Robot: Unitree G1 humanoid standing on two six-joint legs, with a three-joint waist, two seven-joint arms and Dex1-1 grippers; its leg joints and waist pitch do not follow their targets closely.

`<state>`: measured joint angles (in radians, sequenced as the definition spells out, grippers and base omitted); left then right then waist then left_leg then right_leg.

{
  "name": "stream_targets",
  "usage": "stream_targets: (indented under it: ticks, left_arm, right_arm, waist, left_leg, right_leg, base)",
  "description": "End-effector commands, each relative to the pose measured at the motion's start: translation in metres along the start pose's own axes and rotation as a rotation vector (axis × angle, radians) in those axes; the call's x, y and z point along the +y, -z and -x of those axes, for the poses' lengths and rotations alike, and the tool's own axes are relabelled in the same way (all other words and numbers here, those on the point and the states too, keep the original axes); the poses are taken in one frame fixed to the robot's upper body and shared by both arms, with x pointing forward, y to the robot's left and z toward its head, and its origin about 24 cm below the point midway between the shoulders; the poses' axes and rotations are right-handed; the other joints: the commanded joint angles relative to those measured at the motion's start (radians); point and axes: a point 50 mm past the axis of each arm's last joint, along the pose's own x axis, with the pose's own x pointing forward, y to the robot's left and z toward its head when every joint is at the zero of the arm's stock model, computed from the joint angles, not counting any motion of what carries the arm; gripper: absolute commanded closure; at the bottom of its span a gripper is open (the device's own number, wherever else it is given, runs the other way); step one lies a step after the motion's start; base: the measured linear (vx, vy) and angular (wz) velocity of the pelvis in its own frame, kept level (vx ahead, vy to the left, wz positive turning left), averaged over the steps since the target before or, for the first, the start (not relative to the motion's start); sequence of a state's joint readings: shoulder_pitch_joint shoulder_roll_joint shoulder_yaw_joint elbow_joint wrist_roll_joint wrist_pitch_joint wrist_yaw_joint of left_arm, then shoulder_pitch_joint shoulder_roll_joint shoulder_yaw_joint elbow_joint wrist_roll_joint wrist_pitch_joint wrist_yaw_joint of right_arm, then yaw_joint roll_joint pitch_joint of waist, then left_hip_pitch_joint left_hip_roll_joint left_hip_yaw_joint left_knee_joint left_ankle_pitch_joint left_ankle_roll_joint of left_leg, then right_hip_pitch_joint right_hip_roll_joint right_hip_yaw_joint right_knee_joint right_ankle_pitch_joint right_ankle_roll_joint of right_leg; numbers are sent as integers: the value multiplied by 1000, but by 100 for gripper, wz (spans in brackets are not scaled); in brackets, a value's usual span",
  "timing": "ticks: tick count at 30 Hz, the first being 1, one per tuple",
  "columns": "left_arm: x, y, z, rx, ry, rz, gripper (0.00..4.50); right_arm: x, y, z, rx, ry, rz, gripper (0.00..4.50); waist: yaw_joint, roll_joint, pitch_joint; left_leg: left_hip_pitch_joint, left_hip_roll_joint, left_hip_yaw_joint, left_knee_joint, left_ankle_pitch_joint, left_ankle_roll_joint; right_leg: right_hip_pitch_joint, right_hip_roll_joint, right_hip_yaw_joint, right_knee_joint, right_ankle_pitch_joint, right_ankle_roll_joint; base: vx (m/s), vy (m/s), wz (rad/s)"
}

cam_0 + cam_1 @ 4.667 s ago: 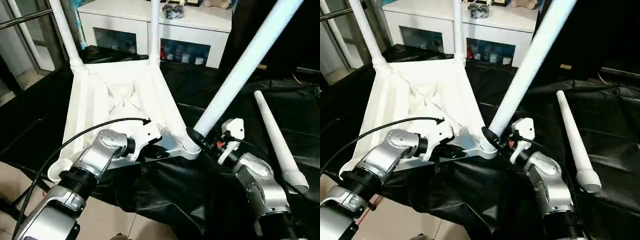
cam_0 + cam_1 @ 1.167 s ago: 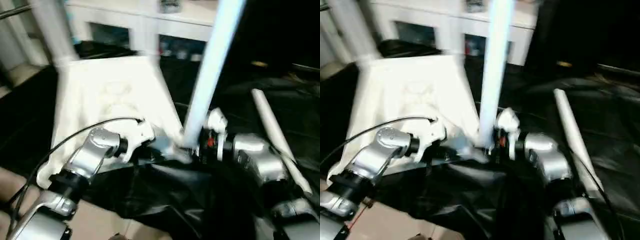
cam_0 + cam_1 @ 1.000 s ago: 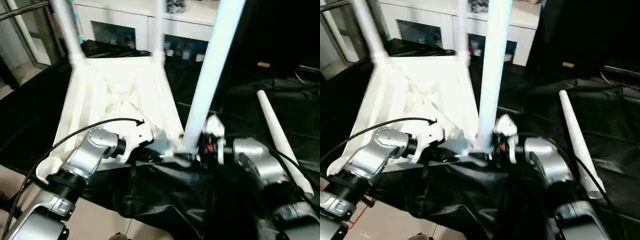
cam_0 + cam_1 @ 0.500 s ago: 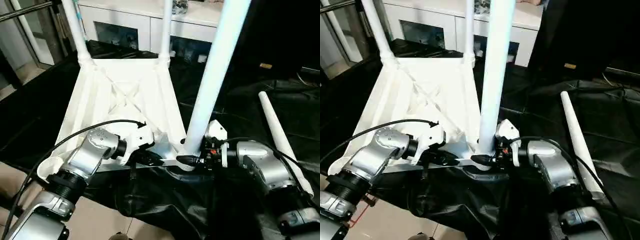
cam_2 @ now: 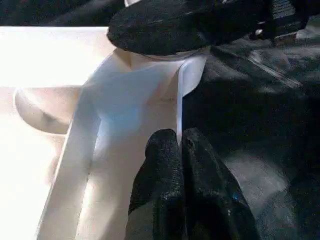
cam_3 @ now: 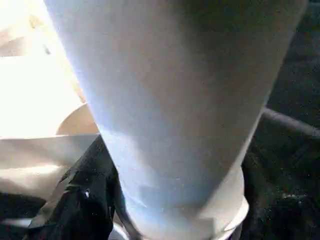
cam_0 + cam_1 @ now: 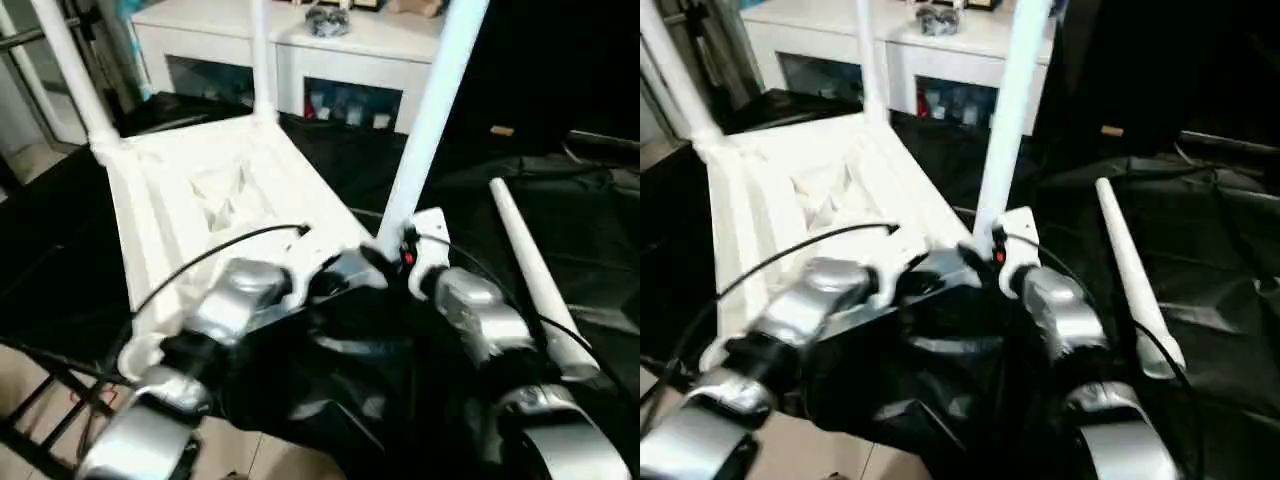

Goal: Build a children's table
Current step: Rotate leg to tighten

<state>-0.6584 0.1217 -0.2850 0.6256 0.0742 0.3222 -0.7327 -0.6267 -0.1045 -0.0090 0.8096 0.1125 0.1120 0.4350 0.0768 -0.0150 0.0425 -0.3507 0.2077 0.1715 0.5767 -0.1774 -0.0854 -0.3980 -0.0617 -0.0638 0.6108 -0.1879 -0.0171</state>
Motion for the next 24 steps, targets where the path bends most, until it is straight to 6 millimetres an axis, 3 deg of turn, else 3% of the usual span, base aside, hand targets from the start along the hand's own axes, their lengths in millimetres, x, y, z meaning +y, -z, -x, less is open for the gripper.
stream_targets:
  ticks: [1,2,7,10,16,19,24]
  left_arm:
    - [-7,-22,-8,-82,-2,-20,450]
    - [-8,-22,-9,-84,9,-27,450]
    - [-11,-19,-4,-97,81,-55,450]
    - [-12,-15,3,-105,154,-71,450]
    - [-15,-6,21,-123,309,-113,450]
    - [-14,-3,29,-118,364,-136,450]
    - [-9,4,40,-72,413,-161,450]
  right_arm:
    - [30,25,-8,90,-115,-40,140]
    - [31,24,-9,79,-125,-44,105]
    - [29,15,-8,39,-163,5,78]
    - [26,8,-1,-3,-280,36,78]
    - [17,7,18,-23,-482,145,78]
    - [15,9,27,2,-574,158,78]
    - [15,12,39,42,-720,174,91]
  waist:
    - [1,-3,-55]
    - [0,-2,-54]
    - [1,0,-53]
    - [-1,-2,-54]
    - [3,1,-61]
    - [10,3,-57]
    - [19,5,-54]
  left_leg:
    - [0,17,-2,-63,-218,15]
    - [-1,17,-1,-64,-220,19]
    - [0,18,-2,-66,-236,23]
    - [-4,19,-3,-66,-233,30]
    - [-7,23,0,-58,-153,66]
    - [-2,25,3,-59,-171,76]
    - [0,27,3,-62,-195,63]
  right_leg:
    - [46,-74,45,-87,-268,-169]
    - [46,-74,45,-88,-264,-173]
    - [45,-74,45,-90,-281,-173]
    - [50,-75,45,-88,-269,-175]
    - [54,-73,45,-68,-93,-235]
    - [51,-71,46,-70,-104,-240]
    - [49,-71,45,-74,-162,-228]
  base:
    - [0,0,0]
    - [0,0,0]
    - [0,0,0]
    - [0,0,0]
    - [0,0,0]
    - [0,0,0]
    - [0,0,0]
